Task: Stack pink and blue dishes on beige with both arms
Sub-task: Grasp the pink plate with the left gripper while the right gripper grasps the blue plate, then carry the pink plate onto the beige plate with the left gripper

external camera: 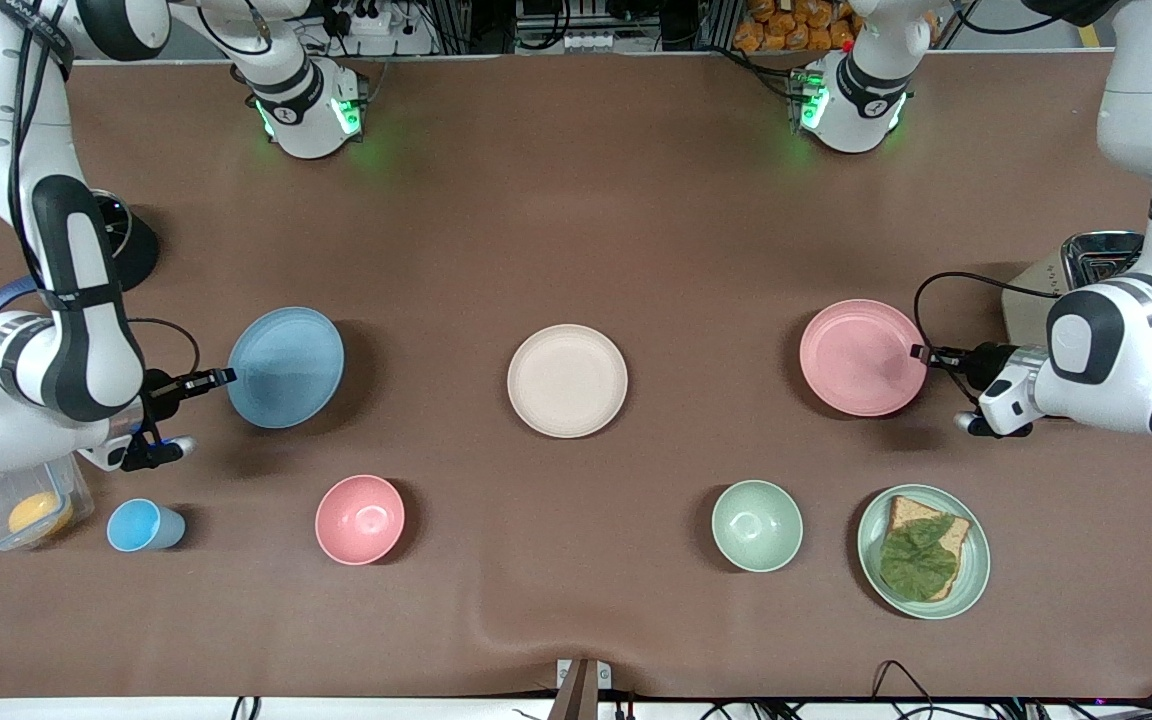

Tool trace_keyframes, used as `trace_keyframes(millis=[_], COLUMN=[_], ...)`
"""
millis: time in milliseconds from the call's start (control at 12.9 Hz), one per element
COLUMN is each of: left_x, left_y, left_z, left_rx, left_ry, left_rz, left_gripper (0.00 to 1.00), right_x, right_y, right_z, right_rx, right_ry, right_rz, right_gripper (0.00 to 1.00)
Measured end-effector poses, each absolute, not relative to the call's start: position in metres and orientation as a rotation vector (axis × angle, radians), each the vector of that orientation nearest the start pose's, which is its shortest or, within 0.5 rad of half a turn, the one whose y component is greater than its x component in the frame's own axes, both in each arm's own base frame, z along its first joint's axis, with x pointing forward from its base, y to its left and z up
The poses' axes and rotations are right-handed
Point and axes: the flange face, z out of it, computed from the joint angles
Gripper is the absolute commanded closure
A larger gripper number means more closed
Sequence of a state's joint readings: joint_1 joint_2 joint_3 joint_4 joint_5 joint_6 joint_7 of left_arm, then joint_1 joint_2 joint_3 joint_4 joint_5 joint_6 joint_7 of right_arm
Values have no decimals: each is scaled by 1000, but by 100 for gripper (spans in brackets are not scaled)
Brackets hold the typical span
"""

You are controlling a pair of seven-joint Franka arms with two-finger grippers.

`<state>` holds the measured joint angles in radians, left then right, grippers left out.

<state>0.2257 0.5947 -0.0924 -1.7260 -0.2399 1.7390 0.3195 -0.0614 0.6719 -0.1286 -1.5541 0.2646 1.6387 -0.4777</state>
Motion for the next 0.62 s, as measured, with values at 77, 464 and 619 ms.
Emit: trace_keyframes(millis=[77,464,619], left_x=[607,637,634], left_y=[48,-106,-187], left_z=[229,293,304], left_rx=[-3441,-3439,-3404], left_ry=[172,360,350], left_rz=[875,792,745], left_gripper=[100,100,100], right_x=[627,627,627], right_y=[-85,-85,-85], right_z=[226,226,226], right_rx=[-2702,-2701,-2701], right_ry=[-263,-262,-262], right_rz=[687,688,688], right_gripper=[100,100,100])
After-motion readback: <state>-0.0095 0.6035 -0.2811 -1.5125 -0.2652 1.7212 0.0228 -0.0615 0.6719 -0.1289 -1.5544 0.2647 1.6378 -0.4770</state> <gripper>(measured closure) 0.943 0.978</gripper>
